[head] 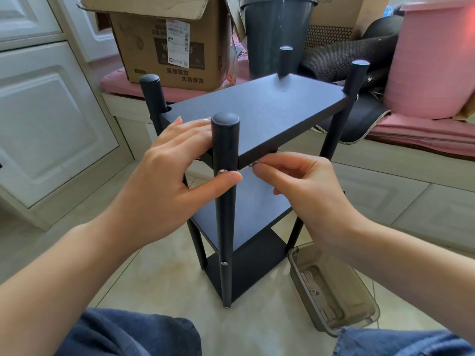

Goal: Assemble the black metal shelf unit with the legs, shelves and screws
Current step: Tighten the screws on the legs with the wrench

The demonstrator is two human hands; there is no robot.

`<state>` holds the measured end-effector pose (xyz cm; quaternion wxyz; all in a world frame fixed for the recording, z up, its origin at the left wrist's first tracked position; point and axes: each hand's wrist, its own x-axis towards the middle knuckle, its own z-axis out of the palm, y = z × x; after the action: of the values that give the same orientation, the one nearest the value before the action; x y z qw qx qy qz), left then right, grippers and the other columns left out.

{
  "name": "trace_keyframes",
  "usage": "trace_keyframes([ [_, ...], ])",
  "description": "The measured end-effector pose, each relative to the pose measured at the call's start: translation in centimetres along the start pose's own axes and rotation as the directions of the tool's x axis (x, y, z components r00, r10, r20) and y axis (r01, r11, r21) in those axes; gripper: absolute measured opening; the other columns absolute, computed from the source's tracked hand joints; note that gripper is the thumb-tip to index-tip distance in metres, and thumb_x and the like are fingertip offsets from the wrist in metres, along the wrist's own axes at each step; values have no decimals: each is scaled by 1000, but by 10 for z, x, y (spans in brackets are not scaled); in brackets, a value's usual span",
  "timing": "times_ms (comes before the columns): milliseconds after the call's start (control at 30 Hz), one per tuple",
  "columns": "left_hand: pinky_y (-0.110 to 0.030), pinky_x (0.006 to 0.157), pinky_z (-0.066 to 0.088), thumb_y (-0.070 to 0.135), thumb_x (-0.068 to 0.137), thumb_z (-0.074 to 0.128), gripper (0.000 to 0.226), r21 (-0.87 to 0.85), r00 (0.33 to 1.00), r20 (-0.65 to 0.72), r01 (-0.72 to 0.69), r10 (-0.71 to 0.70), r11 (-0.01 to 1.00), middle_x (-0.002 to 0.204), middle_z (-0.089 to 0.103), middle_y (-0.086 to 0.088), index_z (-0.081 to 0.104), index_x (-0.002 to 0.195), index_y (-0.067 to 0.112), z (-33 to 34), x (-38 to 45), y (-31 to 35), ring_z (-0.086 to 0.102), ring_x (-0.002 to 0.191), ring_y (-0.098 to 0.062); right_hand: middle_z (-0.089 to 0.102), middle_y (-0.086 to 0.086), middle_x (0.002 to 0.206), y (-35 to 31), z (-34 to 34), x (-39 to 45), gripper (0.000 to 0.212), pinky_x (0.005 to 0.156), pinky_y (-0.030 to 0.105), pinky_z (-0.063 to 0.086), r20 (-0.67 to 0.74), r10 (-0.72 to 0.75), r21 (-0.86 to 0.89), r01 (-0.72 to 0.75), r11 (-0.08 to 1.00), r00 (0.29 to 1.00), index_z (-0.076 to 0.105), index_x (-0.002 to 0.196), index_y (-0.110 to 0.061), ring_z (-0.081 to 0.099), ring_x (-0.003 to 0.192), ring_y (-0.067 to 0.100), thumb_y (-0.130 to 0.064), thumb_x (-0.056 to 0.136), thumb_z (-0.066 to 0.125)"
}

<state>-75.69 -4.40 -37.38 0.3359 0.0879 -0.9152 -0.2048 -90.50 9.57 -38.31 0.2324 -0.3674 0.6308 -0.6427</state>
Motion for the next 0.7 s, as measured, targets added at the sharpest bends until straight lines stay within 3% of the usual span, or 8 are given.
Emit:
trace_keyframes([
  [233,-40,126,18,50,91,57,51,5,1000,6,2,-2,1000,139,51,24,59,134,24,0,0,-1,41,142,-5,76,-14,83,-1,5,2,14,65,5,47,70,-3,21,1,1000,998,77,90,-17,68,80,-5,-6,87,70],
  [533,-39,126,18,50,90,58,51,11,1000,3,-5,5,1000,140,51,21,59,135,24,-1,1,-1,41,142,-4,76,-13,85,1,0,1,14,61,5,46,6,39,12,-40,999,999,77,92,-18,68,78,-6,-7,85,72],
  [700,-38,126,18,50,90,58,52,11,1000,4,-1,0,1000,142,53,17,58,135,24,-1,0,0,40,142,-3,76,-14,89,3,-3,-1,14,64,16,48,-31,126,-13,-126,992,992,78,92,-28,66,82,-2,-17,84,75],
])
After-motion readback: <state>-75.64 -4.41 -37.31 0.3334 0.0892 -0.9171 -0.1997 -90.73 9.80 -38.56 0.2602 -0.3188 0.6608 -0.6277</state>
